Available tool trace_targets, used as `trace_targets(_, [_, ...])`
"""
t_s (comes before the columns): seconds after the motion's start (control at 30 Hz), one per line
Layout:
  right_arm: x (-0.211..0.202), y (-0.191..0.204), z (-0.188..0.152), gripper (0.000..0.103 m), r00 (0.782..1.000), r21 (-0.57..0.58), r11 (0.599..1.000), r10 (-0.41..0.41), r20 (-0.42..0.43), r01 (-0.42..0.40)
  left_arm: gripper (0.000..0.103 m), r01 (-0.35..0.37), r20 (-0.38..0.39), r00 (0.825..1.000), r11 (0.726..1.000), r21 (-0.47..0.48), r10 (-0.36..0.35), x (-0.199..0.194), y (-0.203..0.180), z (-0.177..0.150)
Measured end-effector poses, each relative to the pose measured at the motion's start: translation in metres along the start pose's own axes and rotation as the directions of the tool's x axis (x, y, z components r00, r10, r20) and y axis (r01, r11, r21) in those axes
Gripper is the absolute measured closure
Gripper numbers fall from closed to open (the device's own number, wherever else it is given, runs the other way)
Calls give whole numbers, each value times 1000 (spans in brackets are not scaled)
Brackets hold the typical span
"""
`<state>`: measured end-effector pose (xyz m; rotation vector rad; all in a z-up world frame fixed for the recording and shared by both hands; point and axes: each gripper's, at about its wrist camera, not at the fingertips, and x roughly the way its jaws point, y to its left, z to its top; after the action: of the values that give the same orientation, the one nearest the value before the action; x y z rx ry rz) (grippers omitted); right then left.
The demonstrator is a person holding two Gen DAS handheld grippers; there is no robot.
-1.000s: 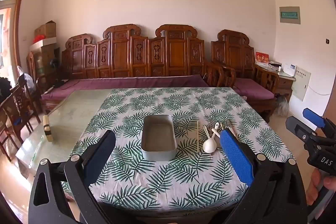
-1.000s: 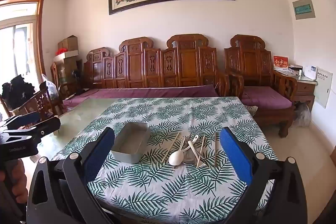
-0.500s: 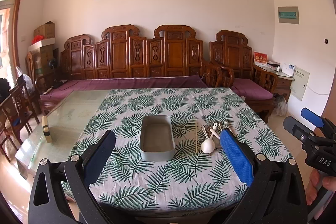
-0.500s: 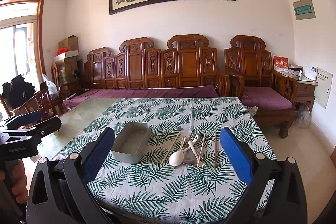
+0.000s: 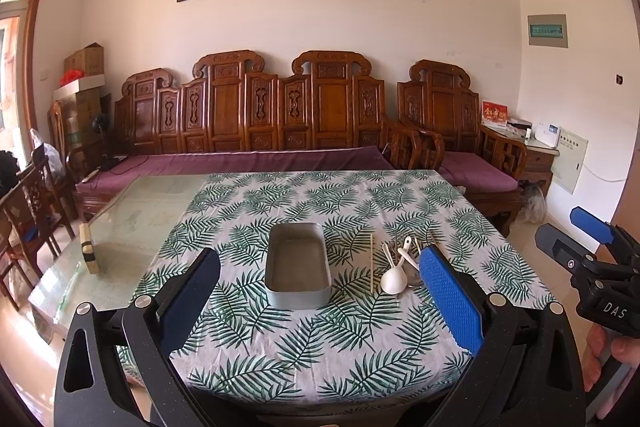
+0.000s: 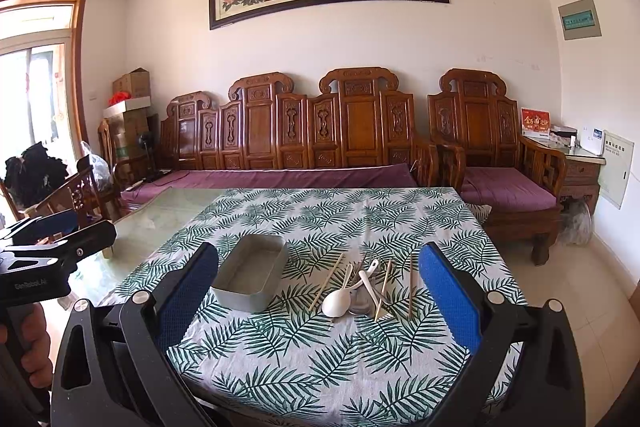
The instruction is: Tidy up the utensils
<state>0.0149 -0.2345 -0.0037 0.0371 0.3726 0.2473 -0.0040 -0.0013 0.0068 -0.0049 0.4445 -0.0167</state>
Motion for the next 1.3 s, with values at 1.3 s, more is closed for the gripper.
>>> trace_targets(1.3, [-2,-2,1,2,1000,-3,1000,2,2,-2,6,3,4,1000,1000,2,-3,-3,-3,1])
